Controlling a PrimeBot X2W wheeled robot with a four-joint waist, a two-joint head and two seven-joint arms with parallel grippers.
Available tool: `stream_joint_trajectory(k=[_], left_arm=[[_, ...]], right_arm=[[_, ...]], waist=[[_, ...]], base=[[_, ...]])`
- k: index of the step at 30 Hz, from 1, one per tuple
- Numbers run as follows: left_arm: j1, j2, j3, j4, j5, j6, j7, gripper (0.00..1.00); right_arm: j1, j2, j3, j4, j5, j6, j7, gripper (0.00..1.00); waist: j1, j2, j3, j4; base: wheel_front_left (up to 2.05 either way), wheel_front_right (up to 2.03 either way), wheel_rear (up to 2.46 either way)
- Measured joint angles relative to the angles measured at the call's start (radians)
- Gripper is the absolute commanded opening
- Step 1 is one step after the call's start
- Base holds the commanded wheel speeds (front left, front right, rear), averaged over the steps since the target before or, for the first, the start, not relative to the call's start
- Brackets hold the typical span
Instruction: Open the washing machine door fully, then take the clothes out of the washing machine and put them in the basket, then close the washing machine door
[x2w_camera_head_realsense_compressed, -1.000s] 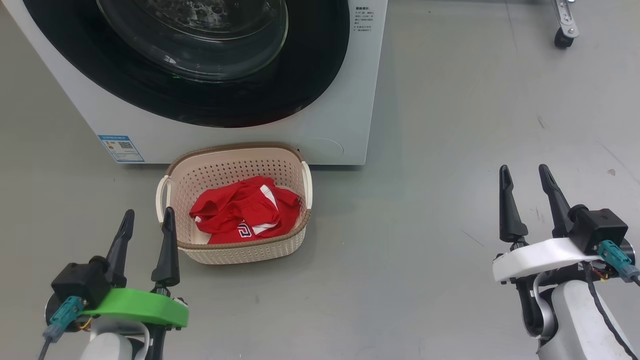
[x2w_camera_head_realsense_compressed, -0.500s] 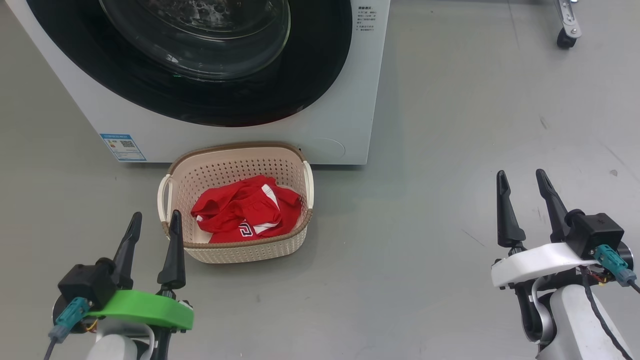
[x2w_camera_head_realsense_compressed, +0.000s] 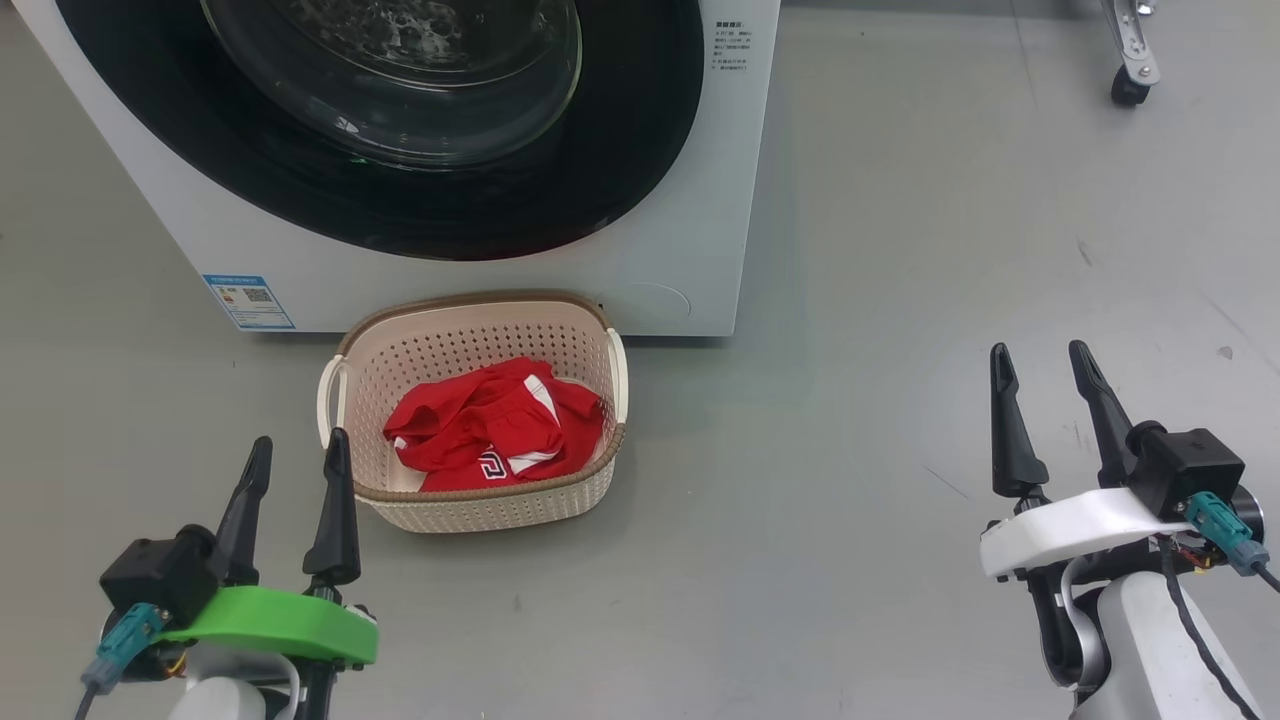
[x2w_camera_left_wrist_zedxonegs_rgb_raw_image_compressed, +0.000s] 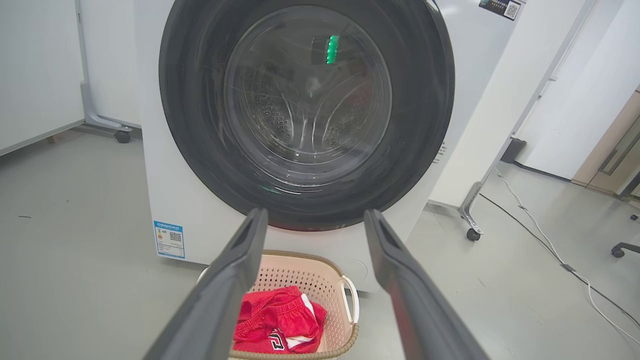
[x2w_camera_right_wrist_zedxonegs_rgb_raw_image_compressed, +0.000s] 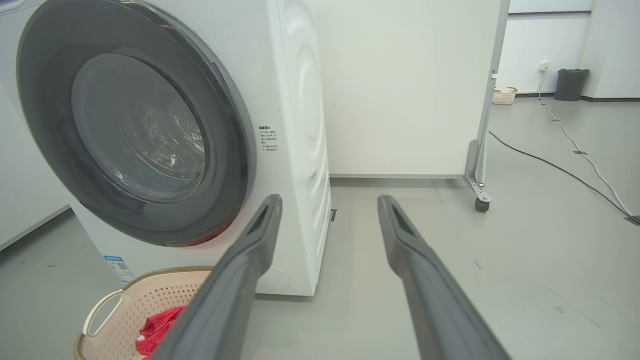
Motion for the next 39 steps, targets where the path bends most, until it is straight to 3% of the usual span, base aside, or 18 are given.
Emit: stream_joint_trajectory(k=[3,4,16,39], left_arm=[[0.005,0.000,0.003,0.000,-0.002,0.000,0.000,1.00],[0.005,0.000,0.006,-0.002,-0.006,0.000,0.000,0.00],[0.036,-0.021,0.001,0.051,-0.053,0.000,0.010,0.00],[0.036,-0.021,0.038,0.038,-0.319,0.000,0.089,0.00]], right_arm=[[0.004,0.001,0.000,0.000,0.000,0.000,0.000,1.00],[0.004,0.002,-0.001,0.000,0.000,0.000,0.000,0.00],[0.055,0.025,-0.003,0.056,0.043,0.000,0.012,0.00],[0.055,0.027,-0.061,0.062,0.360,0.000,0.102,0.00]], waist=[[0.0000,0.0000,-0.001,0.000],[0.0000,0.0000,0.000,0.000],[0.0000,0.0000,-0.005,0.000],[0.0000,0.0000,-0.029,-0.001]], base=[[0.00,0.00,0.00],[0.00,0.00,0.00],[0.00,0.00,0.00],[0.00,0.00,0.00]])
